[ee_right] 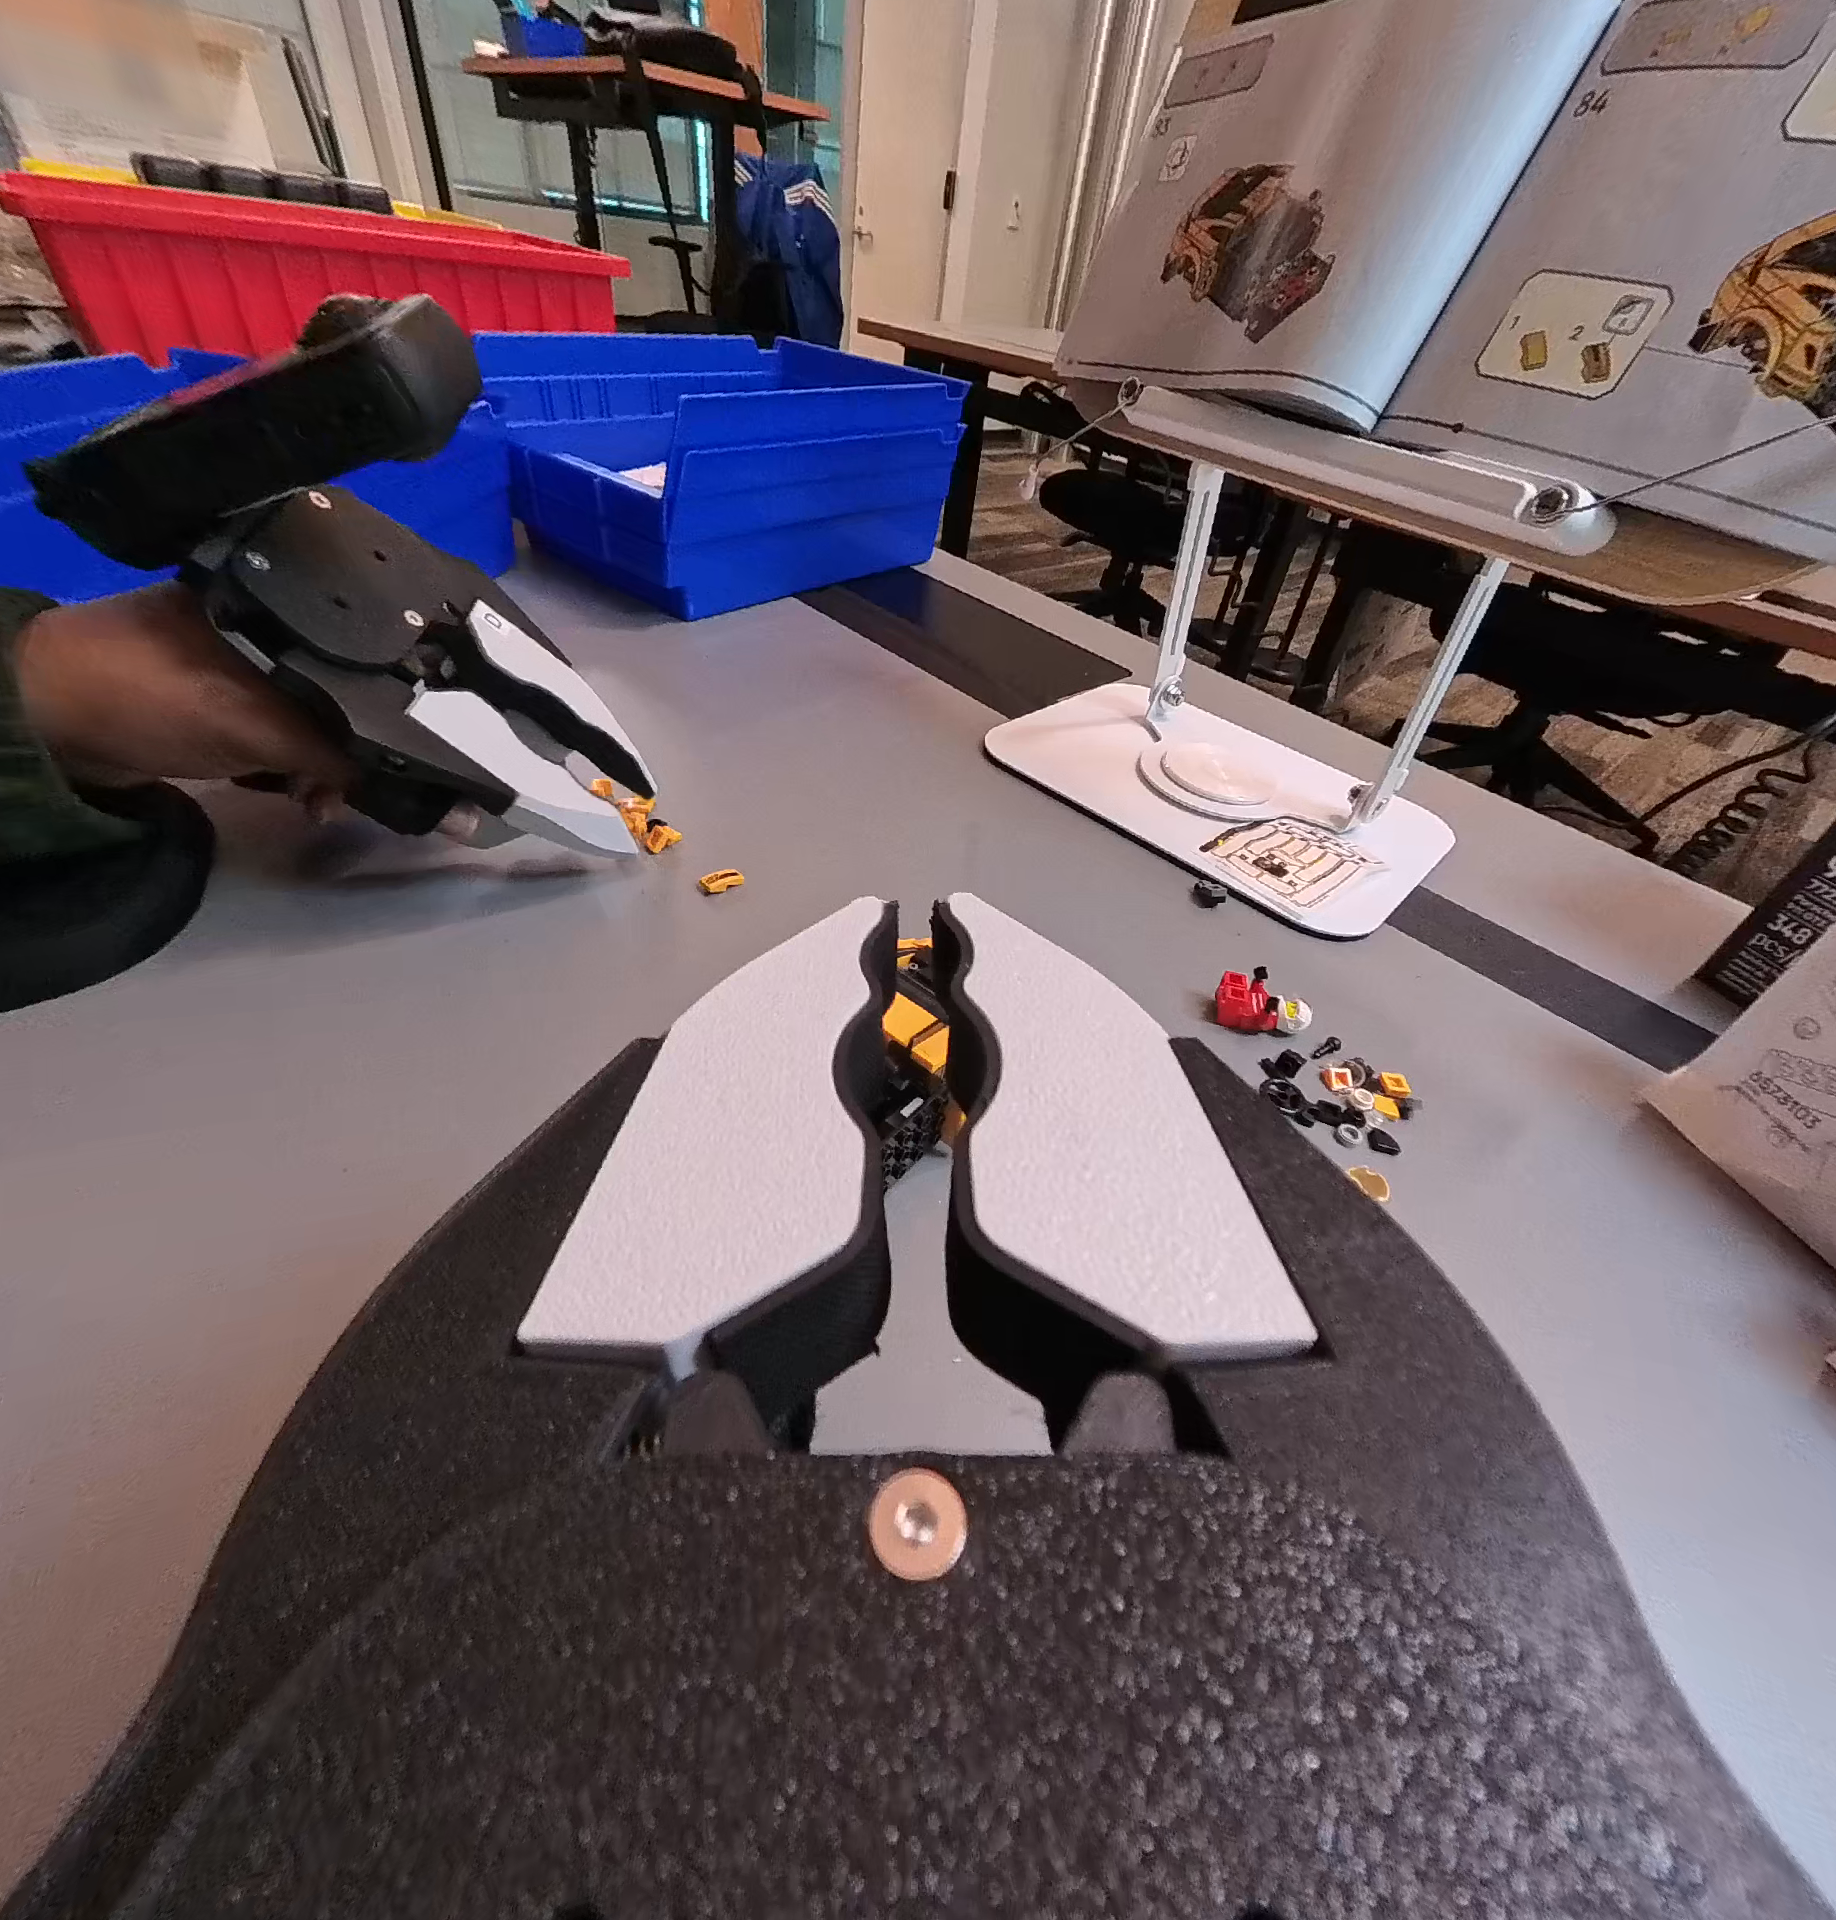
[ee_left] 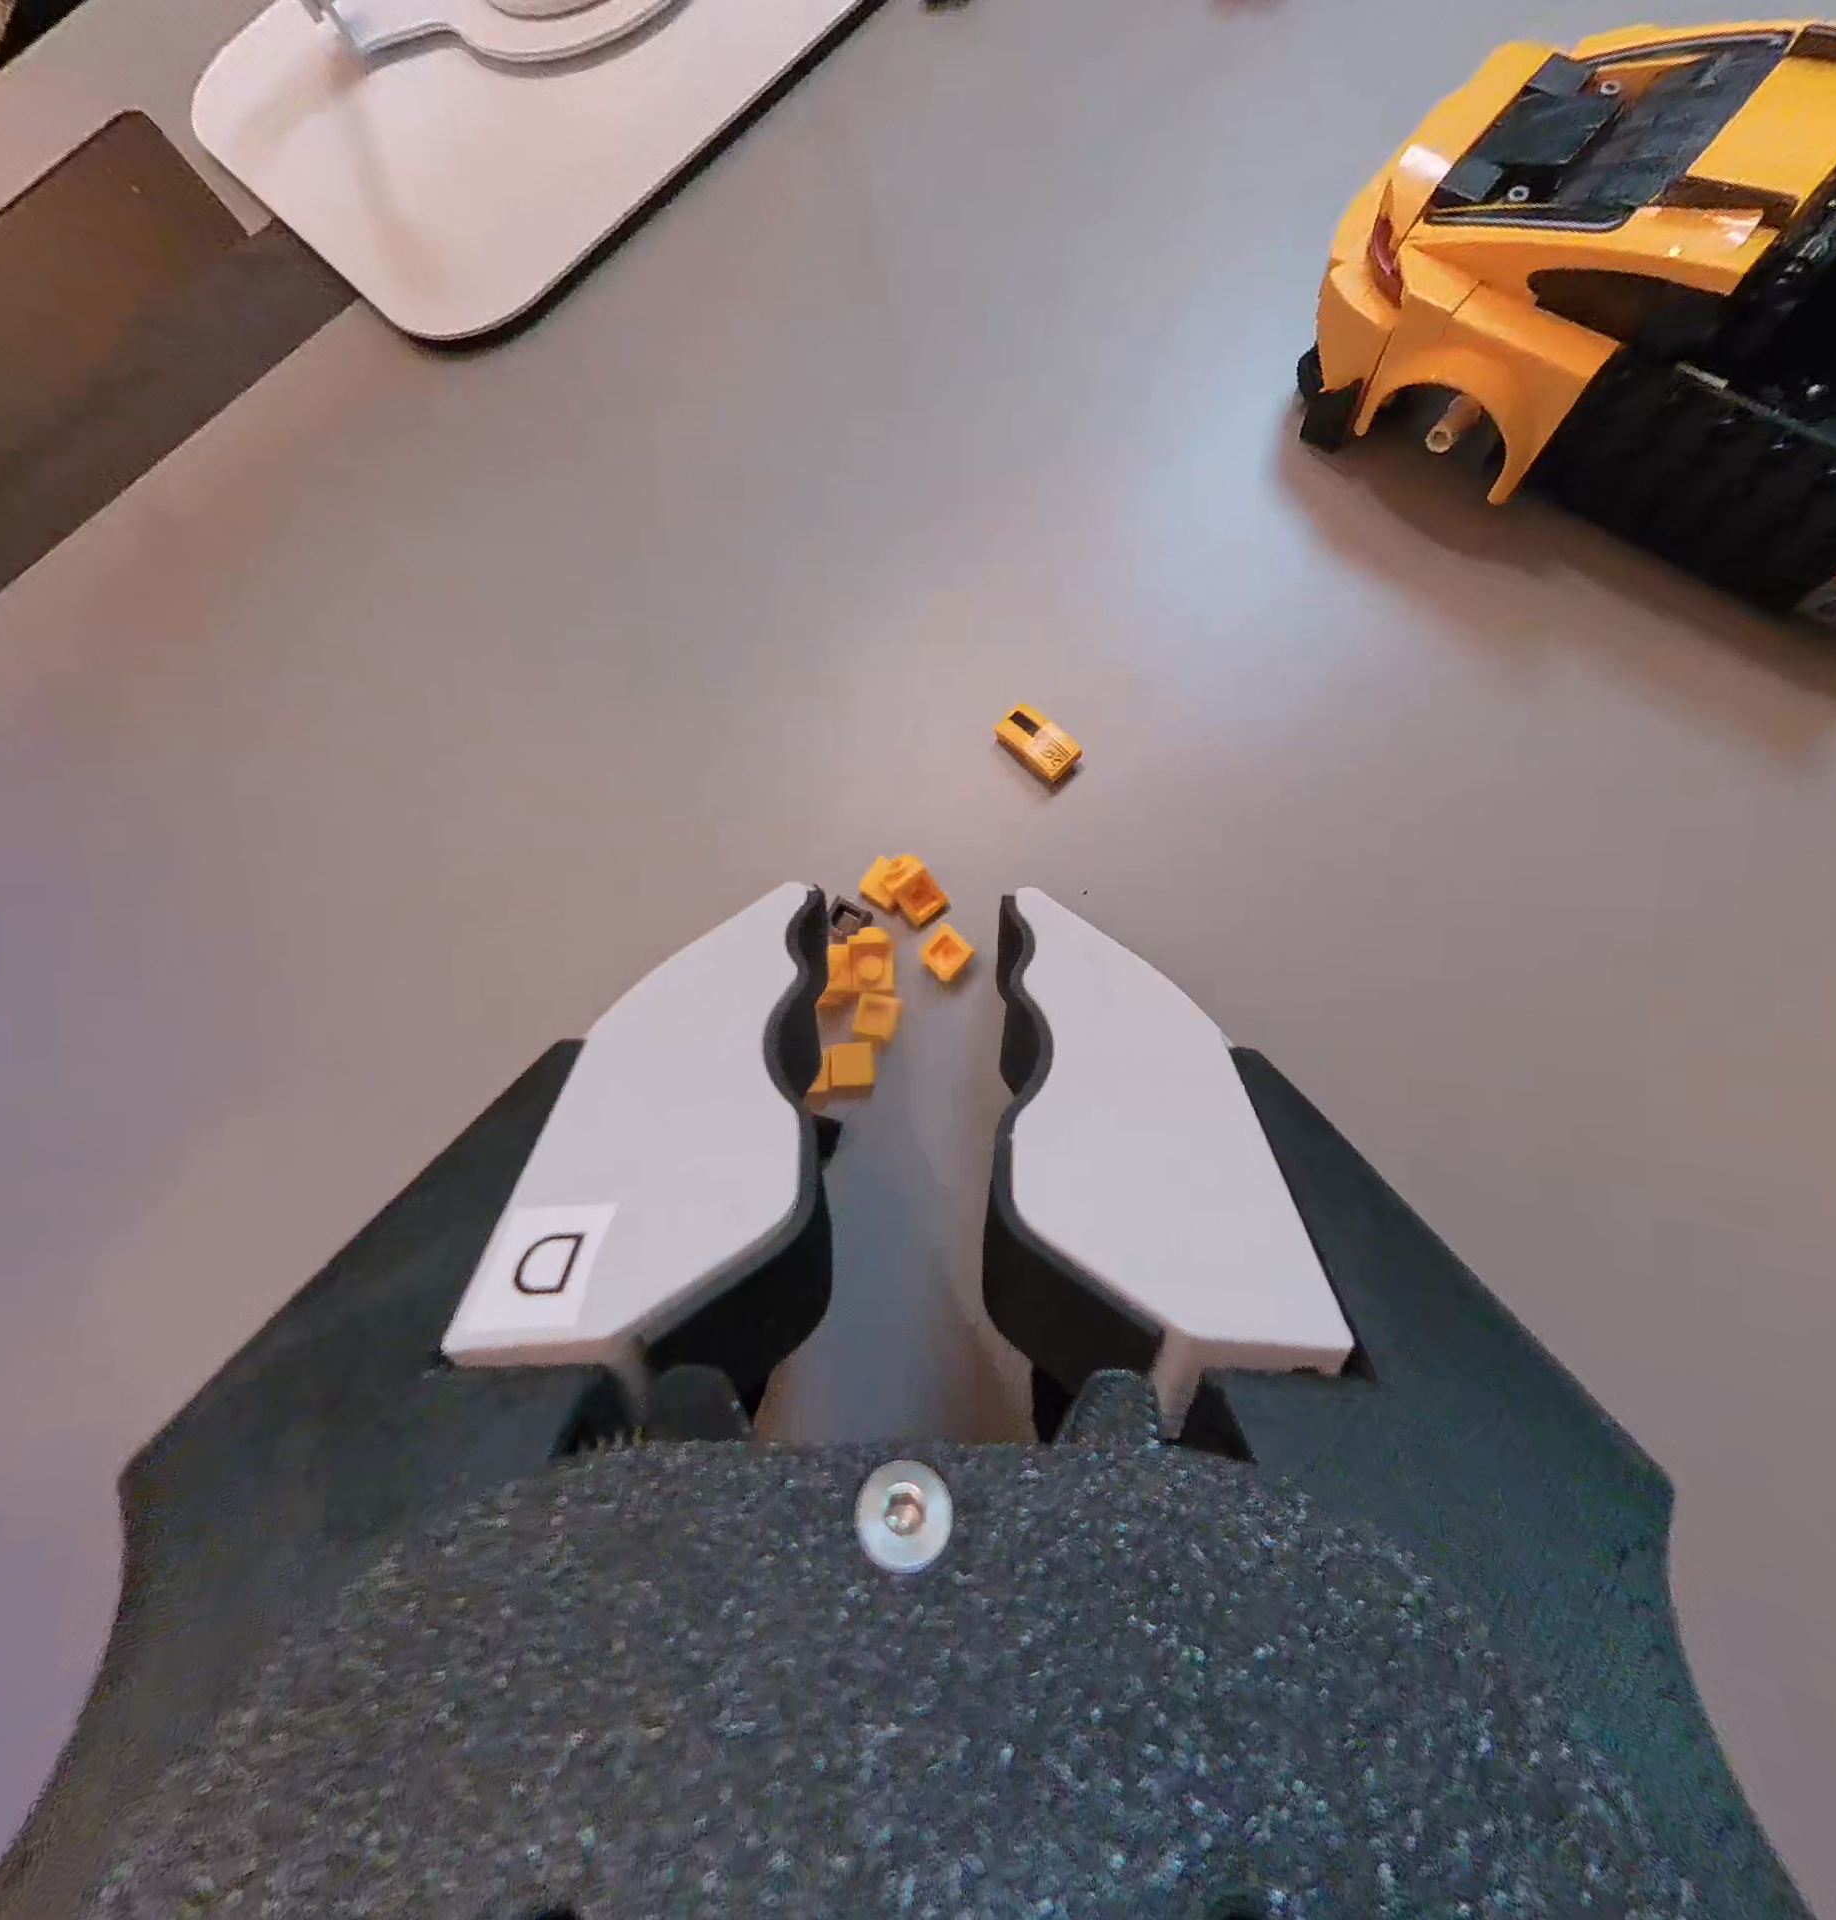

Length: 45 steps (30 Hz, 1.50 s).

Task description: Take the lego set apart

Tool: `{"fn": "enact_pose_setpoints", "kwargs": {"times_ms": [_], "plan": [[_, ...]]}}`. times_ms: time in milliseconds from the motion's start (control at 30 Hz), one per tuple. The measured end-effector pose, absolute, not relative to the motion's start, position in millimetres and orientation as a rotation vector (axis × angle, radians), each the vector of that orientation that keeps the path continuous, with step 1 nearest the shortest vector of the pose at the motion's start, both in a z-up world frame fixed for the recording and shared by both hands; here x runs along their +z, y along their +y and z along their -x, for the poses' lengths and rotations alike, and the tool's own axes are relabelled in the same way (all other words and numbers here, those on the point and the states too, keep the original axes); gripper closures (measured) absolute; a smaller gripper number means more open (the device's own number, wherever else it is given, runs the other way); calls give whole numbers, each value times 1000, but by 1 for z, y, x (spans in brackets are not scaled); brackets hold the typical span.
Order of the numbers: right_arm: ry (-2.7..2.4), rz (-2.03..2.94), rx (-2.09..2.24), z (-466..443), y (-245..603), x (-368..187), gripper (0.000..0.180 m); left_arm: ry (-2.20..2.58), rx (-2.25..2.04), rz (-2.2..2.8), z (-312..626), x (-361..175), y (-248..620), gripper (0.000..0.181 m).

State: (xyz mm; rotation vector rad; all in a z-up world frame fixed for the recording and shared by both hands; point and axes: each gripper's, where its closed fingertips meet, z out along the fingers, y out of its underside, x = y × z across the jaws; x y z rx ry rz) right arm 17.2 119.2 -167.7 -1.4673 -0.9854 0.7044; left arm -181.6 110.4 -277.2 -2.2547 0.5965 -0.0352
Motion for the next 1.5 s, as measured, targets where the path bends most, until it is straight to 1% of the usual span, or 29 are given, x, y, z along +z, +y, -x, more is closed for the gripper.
{"fn": "enact_pose_setpoints", "kwargs": {"times_ms": [100,200,300,433,600,767,867,967,1100,1167,1400,1500], "plan": [[-981,1466,683,-20,122,-167,174,593,-45,2223,180,-271,110,146],[-948,1463,619,-33,135,-161,174,623,-113,2129,164,-256,109,146],[-869,1481,591,-52,152,-154,174,678,-267,2046,131,-245,102,153],[-768,1516,550,-79,173,-148,174,770,-384,2003,95,-250,91,156],[-752,1625,548,-93,187,-164,172,928,-365,1972,69,-260,82,156],[-904,1775,625,-75,178,-201,157,951,-376,1975,68,-263,79,156],[-1053,1844,588,-63,167,-226,141,937,-374,1976,72,-263,80,157],[-1177,1895,522,-57,159,-250,136,943,-353,1984,76,-265,80,157],[-1233,1963,515,-53,157,-273,137,947,-363,1975,74,-263,78,158],[-1230,1989,491,-54,161,-279,141,956,-362,1971,74,-262,77,158],[-1276,1990,442,-52,166,-286,159,978,-360,1970,73,-264,74,160],[-1262,1984,341,-59,174,-285,161,987,-361,1974,73,-265,73,160]]}}
